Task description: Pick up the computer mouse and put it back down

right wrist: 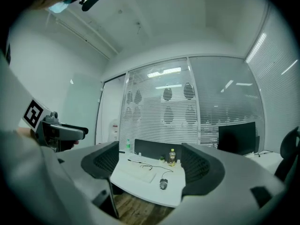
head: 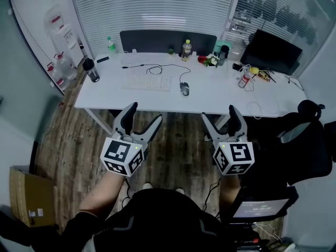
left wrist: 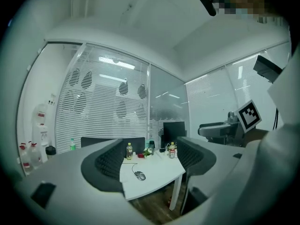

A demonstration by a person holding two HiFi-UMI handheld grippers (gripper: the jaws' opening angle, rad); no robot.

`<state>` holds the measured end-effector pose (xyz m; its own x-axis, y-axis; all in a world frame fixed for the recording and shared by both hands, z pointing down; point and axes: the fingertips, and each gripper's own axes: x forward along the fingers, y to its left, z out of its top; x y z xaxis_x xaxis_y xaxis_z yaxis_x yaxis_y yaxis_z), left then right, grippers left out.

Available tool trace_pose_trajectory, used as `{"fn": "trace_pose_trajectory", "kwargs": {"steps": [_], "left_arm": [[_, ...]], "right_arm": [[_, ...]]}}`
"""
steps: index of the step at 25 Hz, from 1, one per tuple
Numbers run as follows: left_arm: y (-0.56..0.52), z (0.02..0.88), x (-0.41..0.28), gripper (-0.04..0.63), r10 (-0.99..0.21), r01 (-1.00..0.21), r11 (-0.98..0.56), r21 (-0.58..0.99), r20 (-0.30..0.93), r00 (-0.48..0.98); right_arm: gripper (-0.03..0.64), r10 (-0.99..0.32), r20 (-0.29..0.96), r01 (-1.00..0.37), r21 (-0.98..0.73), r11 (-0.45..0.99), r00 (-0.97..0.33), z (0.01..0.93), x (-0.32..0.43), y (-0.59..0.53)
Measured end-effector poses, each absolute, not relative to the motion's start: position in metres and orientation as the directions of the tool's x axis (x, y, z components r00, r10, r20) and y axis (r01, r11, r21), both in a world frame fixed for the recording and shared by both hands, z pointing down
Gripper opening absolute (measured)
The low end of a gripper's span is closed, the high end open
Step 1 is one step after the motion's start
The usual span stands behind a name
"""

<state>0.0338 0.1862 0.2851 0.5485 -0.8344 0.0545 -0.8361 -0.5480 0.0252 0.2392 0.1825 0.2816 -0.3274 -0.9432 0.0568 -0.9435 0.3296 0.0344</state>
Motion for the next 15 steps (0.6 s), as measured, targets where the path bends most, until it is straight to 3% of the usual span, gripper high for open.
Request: {"fn": "trace_pose_trajectory", "kwargs": {"steps": [15], "left_arm": [[0.165,0.294,0.018,0.353,-0.819,-0.823,-0.568,0.019,0.085,0.567]], "right_arm": [[0.402,-0.951,0.08,-0.952,0.047,0.302,-0.298,0.287,0.219,0.167]]}}
